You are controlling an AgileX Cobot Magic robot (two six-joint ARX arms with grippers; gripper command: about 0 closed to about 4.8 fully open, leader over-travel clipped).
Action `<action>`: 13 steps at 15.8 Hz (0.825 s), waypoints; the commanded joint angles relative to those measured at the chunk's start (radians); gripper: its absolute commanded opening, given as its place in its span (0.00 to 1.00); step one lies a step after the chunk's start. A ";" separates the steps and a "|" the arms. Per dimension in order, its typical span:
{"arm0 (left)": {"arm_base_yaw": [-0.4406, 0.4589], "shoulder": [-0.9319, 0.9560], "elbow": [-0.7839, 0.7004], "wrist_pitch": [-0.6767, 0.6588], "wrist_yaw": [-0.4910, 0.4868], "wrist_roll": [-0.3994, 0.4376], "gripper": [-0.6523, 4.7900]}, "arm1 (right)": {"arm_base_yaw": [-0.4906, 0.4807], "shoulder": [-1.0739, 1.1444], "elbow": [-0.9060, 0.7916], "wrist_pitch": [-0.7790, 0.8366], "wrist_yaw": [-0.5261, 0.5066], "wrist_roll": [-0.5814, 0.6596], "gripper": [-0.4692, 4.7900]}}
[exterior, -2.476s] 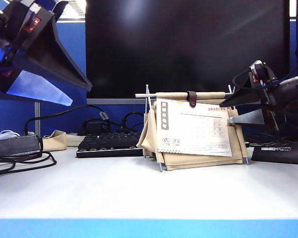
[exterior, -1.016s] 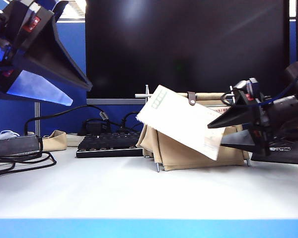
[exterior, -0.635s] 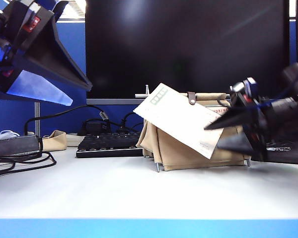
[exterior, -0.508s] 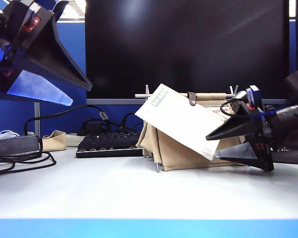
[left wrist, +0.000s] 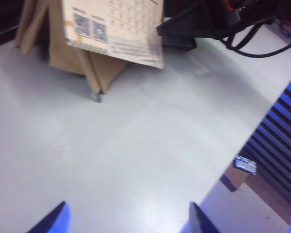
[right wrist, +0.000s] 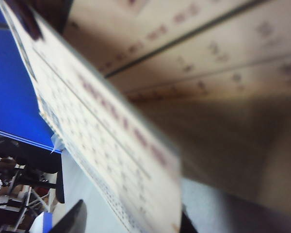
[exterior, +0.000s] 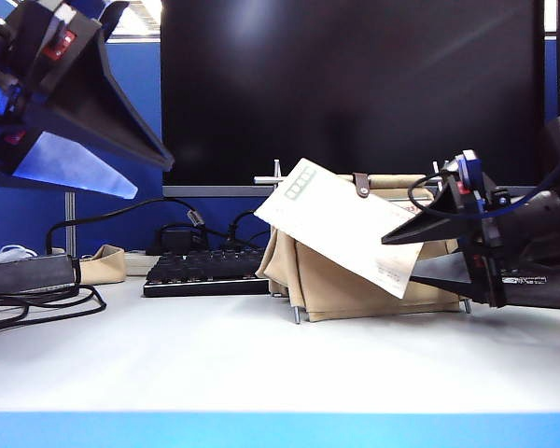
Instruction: Turn one page of the calendar.
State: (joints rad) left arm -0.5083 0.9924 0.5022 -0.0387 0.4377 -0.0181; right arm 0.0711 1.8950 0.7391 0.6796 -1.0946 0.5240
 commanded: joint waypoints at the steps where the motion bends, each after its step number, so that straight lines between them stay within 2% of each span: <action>1: 0.000 -0.002 0.006 0.010 0.018 0.003 0.71 | 0.014 0.031 -0.001 -0.002 -0.019 0.027 0.51; 7: 0.000 -0.002 0.006 -0.004 0.038 0.000 0.71 | 0.085 0.076 -0.007 0.023 -0.018 0.030 0.46; 9: 0.000 -0.002 0.006 -0.004 0.038 0.004 0.71 | 0.095 0.076 -0.008 0.013 -0.018 0.042 0.40; 10: 0.000 -0.002 0.006 -0.004 0.037 0.004 0.71 | 0.095 0.076 -0.008 0.012 -0.018 0.047 0.33; 11: 0.000 -0.002 0.006 -0.004 0.037 0.004 0.71 | 0.095 0.076 -0.008 0.011 -0.018 0.049 0.15; 12: 0.000 -0.002 0.006 -0.004 0.037 0.004 0.71 | 0.095 0.076 -0.008 0.011 -0.018 0.050 0.07; 13: 0.000 -0.002 0.006 -0.003 0.037 0.008 0.71 | 0.095 0.076 -0.008 0.013 -0.031 0.053 0.08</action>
State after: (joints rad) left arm -0.5083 0.9920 0.5022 -0.0483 0.4686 -0.0181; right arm 0.1623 1.9606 0.7410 0.7506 -1.1183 0.5472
